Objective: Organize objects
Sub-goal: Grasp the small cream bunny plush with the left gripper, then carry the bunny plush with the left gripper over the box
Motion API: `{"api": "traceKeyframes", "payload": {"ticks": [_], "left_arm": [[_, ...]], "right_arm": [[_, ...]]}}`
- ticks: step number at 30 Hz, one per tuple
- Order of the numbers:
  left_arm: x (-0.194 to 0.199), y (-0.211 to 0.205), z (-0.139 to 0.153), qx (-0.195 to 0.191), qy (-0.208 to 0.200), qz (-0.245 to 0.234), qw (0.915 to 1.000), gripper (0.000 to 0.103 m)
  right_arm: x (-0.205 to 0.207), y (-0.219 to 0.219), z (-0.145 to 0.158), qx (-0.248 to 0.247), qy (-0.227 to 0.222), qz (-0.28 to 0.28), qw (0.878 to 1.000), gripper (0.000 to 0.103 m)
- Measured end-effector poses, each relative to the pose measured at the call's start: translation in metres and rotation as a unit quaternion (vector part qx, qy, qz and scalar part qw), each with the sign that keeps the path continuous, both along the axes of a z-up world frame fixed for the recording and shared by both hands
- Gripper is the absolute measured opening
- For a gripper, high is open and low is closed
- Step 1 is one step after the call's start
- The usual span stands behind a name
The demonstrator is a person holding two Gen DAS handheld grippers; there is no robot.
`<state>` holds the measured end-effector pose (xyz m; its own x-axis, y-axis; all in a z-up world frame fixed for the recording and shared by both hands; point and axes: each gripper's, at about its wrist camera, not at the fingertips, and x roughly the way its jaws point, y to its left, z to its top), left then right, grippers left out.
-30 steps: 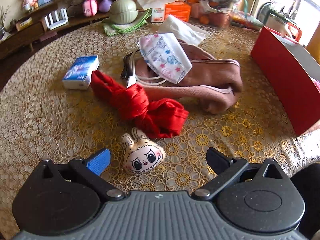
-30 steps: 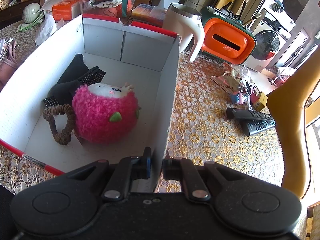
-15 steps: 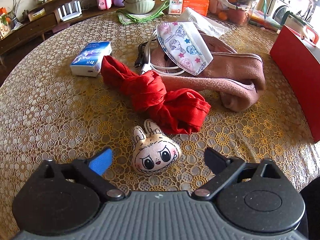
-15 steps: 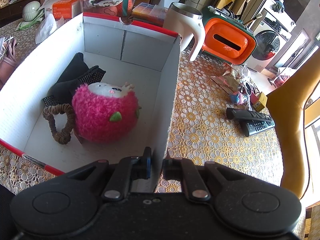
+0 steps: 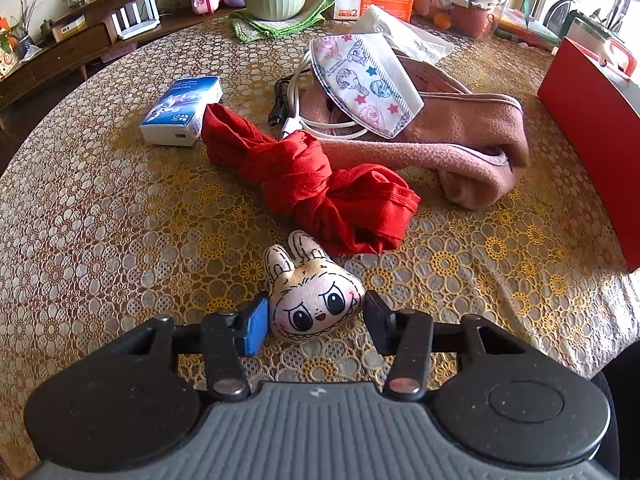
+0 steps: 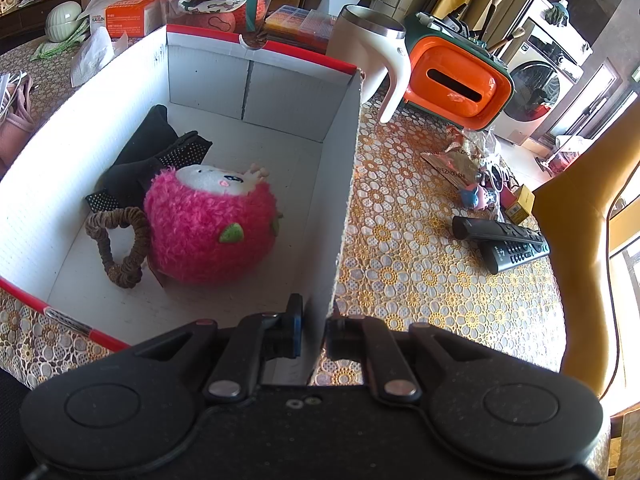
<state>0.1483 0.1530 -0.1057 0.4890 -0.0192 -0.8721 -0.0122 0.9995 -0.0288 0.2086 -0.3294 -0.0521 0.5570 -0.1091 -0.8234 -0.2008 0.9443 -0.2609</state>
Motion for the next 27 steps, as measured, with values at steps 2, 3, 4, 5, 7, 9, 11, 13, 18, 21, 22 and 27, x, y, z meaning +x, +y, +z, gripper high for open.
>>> {"api": "traceKeyframes", "payload": {"ticks": [2,3,4,5,7,9,11,13,18,21,22,27], "left_arm": [[-0.003,0.0,0.003,-0.006,-0.001,-0.002,1.0,0.048],[-0.004,-0.001,0.005,-0.008,-0.001,-0.003,1.0,0.048],[-0.005,-0.001,0.006,-0.01,-0.001,-0.004,0.9999,0.048],[-0.005,-0.002,0.007,-0.011,-0.002,-0.005,0.9999,0.048],[-0.007,-0.004,0.009,-0.01,-0.002,-0.008,0.9999,0.047],[-0.009,-0.005,0.009,-0.009,-0.001,-0.008,0.9999,0.047],[-0.011,-0.005,0.01,-0.013,-0.001,-0.006,0.9999,0.046],[-0.013,-0.007,0.012,-0.015,-0.001,-0.008,0.9999,0.046],[-0.018,-0.018,0.024,-0.019,-0.002,-0.026,0.9995,0.046],[-0.018,-0.028,0.037,-0.019,-0.006,-0.048,0.9986,0.046],[-0.017,-0.032,0.042,-0.018,-0.007,-0.055,0.9983,0.046],[-0.009,-0.057,0.073,-0.023,-0.033,-0.1,0.9942,0.046]], "right_arm": [[0.001,0.0,0.0,-0.001,0.002,0.001,1.0,0.01],[0.001,0.0,0.001,-0.001,0.003,0.001,1.0,0.01],[0.002,0.0,0.001,-0.002,0.004,0.002,1.0,0.01],[0.002,0.0,0.001,-0.003,0.006,0.004,1.0,0.01],[0.003,0.001,0.001,-0.003,0.007,0.005,1.0,0.01],[0.003,0.0,0.001,-0.003,0.007,0.006,1.0,0.01],[0.003,0.001,0.001,-0.003,0.007,0.006,1.0,0.01],[0.003,0.0,0.001,-0.002,0.007,0.006,1.0,0.01],[0.004,0.001,0.001,-0.005,0.01,0.005,1.0,0.01],[0.004,0.002,0.001,-0.006,0.01,0.007,1.0,0.01],[0.004,0.002,0.001,-0.006,0.01,0.008,1.0,0.009],[0.004,0.001,0.001,-0.004,0.01,0.008,1.0,0.009]]}}
